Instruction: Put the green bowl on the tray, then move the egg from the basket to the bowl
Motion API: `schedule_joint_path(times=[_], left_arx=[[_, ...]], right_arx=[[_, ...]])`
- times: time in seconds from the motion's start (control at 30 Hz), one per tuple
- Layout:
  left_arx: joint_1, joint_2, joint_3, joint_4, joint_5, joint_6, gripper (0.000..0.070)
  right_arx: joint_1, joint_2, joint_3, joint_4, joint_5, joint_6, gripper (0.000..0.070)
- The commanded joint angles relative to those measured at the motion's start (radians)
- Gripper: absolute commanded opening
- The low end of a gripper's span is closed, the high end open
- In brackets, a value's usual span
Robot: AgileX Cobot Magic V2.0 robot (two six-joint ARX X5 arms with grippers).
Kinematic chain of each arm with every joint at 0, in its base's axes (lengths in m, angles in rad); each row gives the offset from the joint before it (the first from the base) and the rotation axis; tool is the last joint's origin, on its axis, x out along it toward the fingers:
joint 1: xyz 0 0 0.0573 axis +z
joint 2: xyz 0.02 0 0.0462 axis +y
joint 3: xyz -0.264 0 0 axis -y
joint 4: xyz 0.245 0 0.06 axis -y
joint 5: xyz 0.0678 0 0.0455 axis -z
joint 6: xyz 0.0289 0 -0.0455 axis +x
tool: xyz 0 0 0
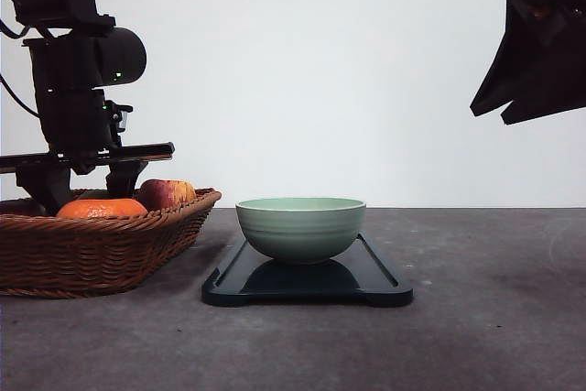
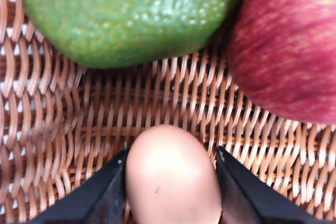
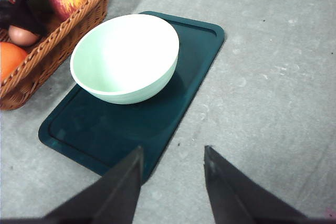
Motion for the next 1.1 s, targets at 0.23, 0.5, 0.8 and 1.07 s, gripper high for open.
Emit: schedule_joint_path(times=[0.23,0.5,0.8,1.07], left_arx=[[-0.006,-0.101,0.025,0.005,-0.006,0.042,0.0171],[-0.066,-0.212,0.025,0.021,0.036,0.099,0.0171],[-0.244,-0.221,0.025,0.174,0.144,0.115,0.0172],[-0.354,-0.13,0.025,0.309,0.14,0.134,0.018]], right_arx=[[0.004,0.008,0.003,0.011,0.001,-0.011,0.0224],[0.004,0.008,0.003,0.012,0.001,-0.011,0.0224],[0.004,0.008,0.003,0.03,0.001,-0.01,0.0224],[0.004,0.008,0.003,0.029,0.001,-0.01,0.0224]])
